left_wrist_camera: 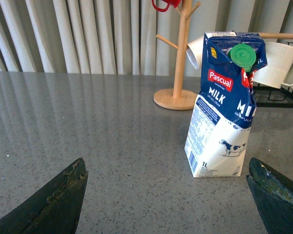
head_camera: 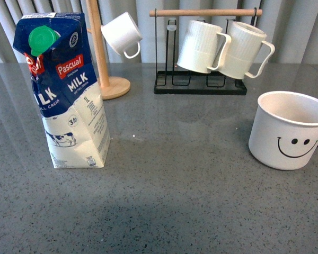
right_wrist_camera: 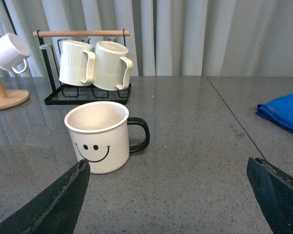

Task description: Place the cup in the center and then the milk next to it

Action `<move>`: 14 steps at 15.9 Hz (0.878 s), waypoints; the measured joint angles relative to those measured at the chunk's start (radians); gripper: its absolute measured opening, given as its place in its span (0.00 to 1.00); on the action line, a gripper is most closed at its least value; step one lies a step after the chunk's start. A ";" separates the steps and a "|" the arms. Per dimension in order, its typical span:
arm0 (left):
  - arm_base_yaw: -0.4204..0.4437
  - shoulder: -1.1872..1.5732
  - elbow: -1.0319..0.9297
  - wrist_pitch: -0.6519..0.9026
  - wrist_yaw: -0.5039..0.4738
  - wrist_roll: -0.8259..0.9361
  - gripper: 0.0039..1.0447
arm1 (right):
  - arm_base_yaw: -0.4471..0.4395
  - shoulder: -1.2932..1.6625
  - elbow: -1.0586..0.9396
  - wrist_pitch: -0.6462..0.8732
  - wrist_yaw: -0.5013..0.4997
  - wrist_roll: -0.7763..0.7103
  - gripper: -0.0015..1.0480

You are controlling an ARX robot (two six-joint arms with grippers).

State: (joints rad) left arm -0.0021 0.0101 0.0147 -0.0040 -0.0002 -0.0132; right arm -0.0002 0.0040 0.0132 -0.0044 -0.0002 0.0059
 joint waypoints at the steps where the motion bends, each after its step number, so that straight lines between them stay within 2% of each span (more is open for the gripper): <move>1: 0.000 0.000 0.000 0.000 0.000 0.000 0.94 | 0.000 0.000 0.000 0.000 0.000 0.000 0.94; 14: 0.000 0.000 0.000 0.000 0.000 0.000 0.94 | 0.000 0.000 0.000 0.000 0.000 0.000 0.94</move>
State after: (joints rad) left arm -0.0021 0.0101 0.0147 -0.0040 -0.0002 -0.0132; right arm -0.0002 0.0040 0.0132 -0.0044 -0.0002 0.0059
